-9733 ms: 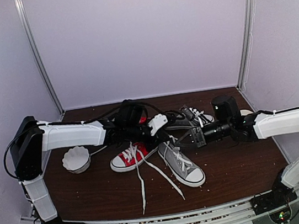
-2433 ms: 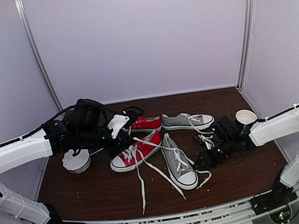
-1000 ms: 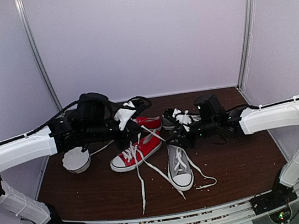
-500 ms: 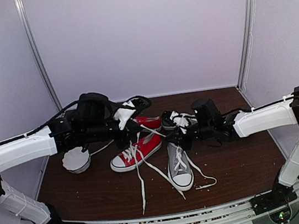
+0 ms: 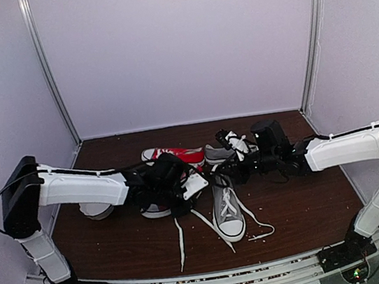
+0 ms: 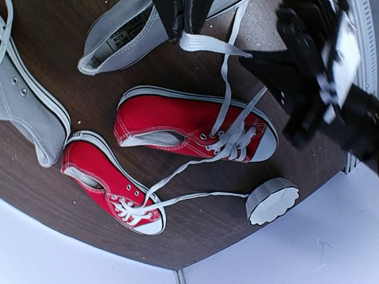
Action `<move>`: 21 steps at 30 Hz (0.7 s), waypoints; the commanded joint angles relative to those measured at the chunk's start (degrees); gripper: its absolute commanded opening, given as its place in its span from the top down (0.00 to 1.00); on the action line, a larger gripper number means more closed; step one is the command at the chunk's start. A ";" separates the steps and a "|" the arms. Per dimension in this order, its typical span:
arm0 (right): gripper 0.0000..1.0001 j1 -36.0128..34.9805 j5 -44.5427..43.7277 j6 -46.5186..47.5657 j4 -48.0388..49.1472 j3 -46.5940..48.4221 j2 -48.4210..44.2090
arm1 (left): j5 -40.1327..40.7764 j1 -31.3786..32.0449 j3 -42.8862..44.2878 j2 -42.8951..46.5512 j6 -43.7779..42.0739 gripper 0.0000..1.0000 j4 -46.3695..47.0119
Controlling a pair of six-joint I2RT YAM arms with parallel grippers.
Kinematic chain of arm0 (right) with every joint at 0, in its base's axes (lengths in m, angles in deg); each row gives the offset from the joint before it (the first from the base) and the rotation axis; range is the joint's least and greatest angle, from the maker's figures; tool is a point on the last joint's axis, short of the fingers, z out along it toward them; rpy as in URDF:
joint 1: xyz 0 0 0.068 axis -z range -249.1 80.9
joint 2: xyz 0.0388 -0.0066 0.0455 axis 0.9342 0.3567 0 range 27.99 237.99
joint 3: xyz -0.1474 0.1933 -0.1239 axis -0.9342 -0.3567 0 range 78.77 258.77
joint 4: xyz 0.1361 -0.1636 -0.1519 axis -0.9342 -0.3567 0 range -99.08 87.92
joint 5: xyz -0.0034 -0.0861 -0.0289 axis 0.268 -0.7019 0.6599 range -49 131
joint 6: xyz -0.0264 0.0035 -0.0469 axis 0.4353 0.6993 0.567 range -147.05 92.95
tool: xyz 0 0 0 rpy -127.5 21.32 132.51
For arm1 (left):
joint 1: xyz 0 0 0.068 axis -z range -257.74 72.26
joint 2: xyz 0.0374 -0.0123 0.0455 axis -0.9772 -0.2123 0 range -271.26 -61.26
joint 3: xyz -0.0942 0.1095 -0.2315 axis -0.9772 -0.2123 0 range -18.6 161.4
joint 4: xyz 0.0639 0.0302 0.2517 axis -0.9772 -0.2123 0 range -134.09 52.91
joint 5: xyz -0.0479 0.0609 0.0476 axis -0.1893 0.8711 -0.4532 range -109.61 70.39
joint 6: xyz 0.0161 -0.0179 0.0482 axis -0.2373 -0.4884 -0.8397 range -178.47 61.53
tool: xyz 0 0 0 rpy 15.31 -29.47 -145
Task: Tie the shoes
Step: Fold the half-tied shoelace.
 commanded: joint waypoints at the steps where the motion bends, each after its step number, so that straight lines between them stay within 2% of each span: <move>1: 1.00 0.95 0.02 -9.05 -0.44 -1.64 -1.95 | -2.37 1.33 4.53 -5.21 -3.50 1.00 5.11; 5: 1.00 0.99 -0.02 -12.58 0.08 -2.11 -2.38 | -6.98 1.41 4.72 -7.29 -5.07 1.00 9.03; 9: 1.00 1.08 -0.46 -15.95 -0.68 -1.48 -1.71 | -5.76 1.41 1.66 -5.21 -2.96 0.54 14.95; 10: 1.00 1.08 -0.54 -16.64 -0.84 -1.34 -1.52 | -4.85 1.41 0.39 -4.14 -2.09 0.46 16.84; 12: 1.00 1.07 -0.78 -18.09 -1.14 -1.07 -1.25 | -3.58 1.41 -1.85 -1.99 -0.71 0.38 20.25; 16: 1.00 1.04 -1.28 -21.48 -0.90 -0.78 -0.86 | -1.21 2.19 -2.00 -1.01 1.30 0.34 24.18; 19: 1.00 1.10 -2.26 -24.51 0.55 -1.26 -0.86 | 1.21 3.67 0.88 -3.11 1.52 0.40 25.97; 21: 1.00 1.16 -2.72 -26.90 2.00 -1.40 -0.62 | 3.03 4.12 2.76 -4.64 3.57 0.47 26.20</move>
